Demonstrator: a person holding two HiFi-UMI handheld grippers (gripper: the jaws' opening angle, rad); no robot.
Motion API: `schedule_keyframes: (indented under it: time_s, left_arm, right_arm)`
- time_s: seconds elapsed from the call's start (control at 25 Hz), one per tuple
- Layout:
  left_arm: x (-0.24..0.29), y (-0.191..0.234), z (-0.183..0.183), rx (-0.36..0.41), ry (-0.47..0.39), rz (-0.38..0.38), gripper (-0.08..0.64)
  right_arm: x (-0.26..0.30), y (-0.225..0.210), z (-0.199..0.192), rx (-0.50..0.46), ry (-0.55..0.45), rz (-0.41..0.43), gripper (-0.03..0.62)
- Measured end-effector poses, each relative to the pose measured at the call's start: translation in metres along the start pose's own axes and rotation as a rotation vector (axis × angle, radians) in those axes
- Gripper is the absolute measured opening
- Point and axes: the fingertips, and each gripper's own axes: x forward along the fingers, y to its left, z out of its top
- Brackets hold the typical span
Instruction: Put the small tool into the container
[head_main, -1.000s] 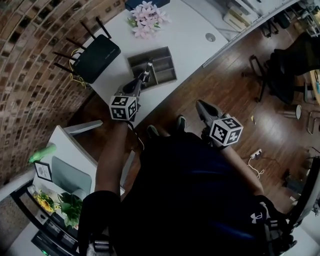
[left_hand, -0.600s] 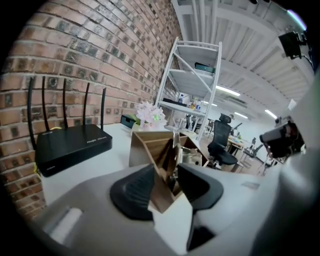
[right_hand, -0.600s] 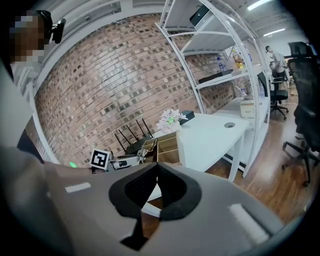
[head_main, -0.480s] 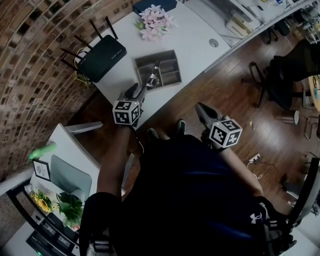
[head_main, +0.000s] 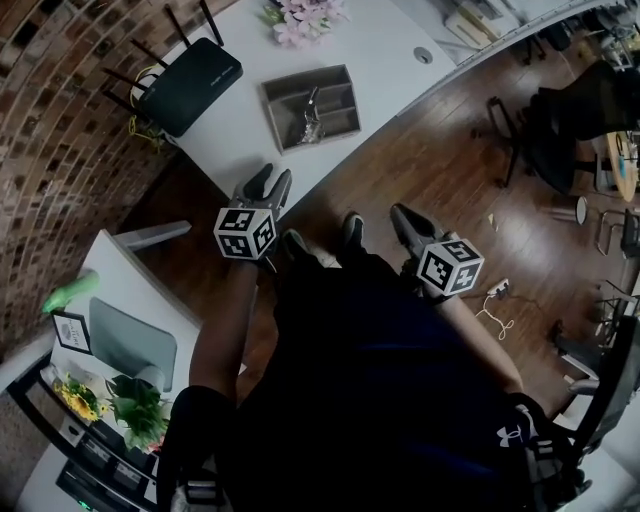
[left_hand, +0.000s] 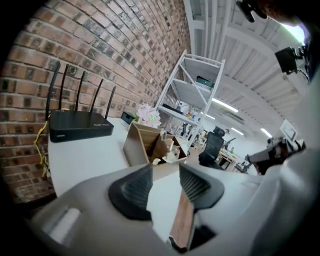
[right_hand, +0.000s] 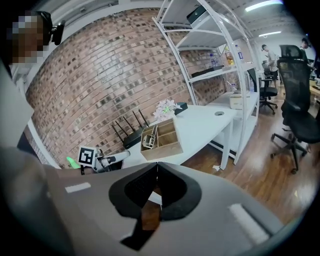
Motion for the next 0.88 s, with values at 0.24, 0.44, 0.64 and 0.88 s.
schedule_keyframes:
  time_s: [0.24,0.44,0.64,0.88]
  left_arm:
    - [-0.038,-0.049,-0.018,0.027,0.006,0.002,0.158]
    - [-0.065,-0.087,0.005,0.046,-0.089,0.070,0.141]
    - [-0.074,-0.160,0.001,0.034,-0.144,0.094,0.132]
    - [-0.078,-0.244,-0.040,0.014,-0.137,0.096,0.129]
  right_arm:
    - [-0.009,0.008,-0.003,-0.013,-0.041,0.074,0.011]
    - [-0.027,0.002,-0.004,-0.018,-0.095,0.156,0.011]
    - [-0.075,-0.023,-0.012,-0.052,-0.161,0.191,0.011]
    - [-0.125,-0.048,-0.041,-0.043,-0.178,0.240,0.011]
